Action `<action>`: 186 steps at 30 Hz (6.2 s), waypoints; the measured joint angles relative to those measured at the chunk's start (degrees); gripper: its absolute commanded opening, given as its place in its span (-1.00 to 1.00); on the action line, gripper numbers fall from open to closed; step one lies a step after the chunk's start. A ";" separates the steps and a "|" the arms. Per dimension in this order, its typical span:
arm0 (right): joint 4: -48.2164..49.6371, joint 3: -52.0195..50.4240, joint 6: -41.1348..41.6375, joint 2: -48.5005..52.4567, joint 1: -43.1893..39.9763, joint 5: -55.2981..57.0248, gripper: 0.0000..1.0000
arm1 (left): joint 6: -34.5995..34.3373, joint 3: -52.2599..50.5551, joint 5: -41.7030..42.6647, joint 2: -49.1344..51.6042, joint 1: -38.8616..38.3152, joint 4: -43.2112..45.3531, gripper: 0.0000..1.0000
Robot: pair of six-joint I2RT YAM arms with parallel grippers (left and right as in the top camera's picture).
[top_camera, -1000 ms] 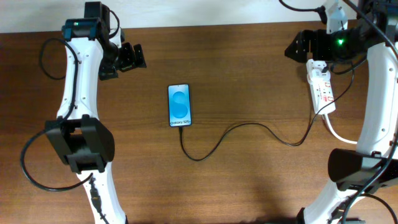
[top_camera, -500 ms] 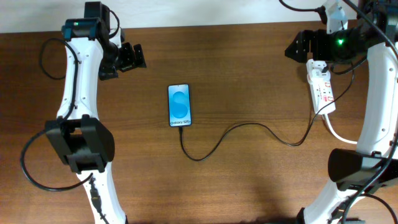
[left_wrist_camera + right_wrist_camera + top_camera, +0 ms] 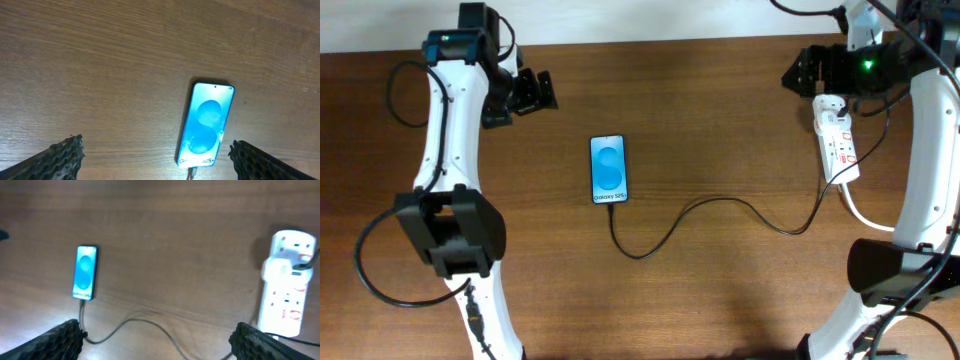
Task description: Plug charger to phone and switch on socket
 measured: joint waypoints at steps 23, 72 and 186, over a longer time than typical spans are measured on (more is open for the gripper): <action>34.34 -46.29 -23.74 -41.40 6.16 5.66 0.97 | -0.02 0.00 0.02 0.00 -1.49 0.02 0.99; 84.91 -134.66 -30.01 -110.97 9.18 2.56 0.97 | 0.00 0.00 -0.15 0.00 -1.49 0.00 0.99; 84.89 -134.70 -30.01 -110.90 9.22 2.56 0.97 | 35.65 -130.62 0.76 -128.50 -1.51 75.23 0.99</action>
